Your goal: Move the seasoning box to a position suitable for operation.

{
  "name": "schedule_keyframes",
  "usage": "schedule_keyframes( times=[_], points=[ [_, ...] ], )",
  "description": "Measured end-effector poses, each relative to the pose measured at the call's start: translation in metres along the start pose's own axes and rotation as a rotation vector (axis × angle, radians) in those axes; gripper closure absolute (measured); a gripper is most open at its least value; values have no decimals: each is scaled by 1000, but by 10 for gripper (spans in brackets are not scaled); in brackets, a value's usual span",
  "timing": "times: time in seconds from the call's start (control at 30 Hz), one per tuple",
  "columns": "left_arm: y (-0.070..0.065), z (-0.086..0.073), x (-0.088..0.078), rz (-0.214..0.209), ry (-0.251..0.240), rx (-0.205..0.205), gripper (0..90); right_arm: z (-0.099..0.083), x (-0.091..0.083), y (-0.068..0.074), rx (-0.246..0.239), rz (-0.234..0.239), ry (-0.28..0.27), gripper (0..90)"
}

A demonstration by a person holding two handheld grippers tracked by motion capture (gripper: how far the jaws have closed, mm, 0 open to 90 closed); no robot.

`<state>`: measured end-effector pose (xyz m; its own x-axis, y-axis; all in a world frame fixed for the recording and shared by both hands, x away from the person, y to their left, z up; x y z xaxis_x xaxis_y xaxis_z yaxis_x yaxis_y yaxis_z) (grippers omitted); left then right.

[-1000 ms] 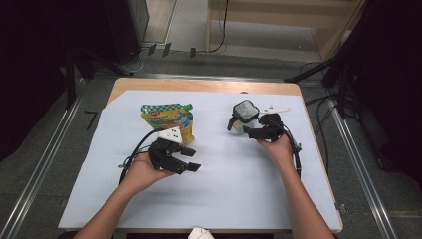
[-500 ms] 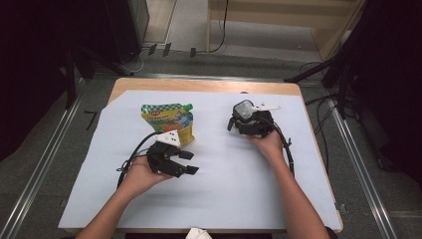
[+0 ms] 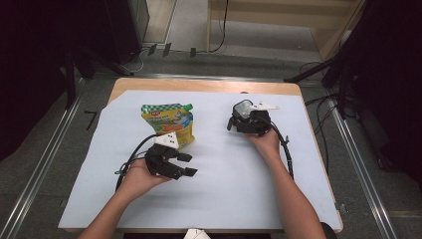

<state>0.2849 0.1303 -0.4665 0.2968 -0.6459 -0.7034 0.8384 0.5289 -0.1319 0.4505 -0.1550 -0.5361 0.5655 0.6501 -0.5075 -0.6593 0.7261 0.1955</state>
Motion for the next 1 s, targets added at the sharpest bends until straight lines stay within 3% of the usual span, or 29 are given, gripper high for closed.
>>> schedule_keyframes(
  times=[0.3, 0.4, 0.6, 0.73, 1.0],
  points=[
    [4, 2, 1, -6, -6, -22, 416, 3, -6, 5, -8, 15, 16, 158],
    [6, 3, 2, 1, 9, -45, 413, 6, -12, 12, -4, 28, 10, 158],
    [8, 6, 5, -10, 12, -34, 412, 8, -26, 31, -21, 49, -1, 159],
    [9, 9, 5, -32, 13, -50, 403, 6, -37, 43, -34, 64, 5, 159],
    [11, 13, 12, -22, 26, -35, 402, -2, -61, 61, -46, 82, 22, 159]
  ],
)
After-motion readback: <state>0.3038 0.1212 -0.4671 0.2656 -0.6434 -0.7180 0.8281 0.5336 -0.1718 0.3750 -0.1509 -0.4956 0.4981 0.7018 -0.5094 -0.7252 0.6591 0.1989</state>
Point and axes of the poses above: each handheld gripper's, and its own axes: x roughly forward along the jaws, z roughly out of its top, y roughly to its left, the point moved 3 cm from there along x, roughly forward along the jaws, and after that the axes turned 11 degrees about z, right-handed, at the moved point
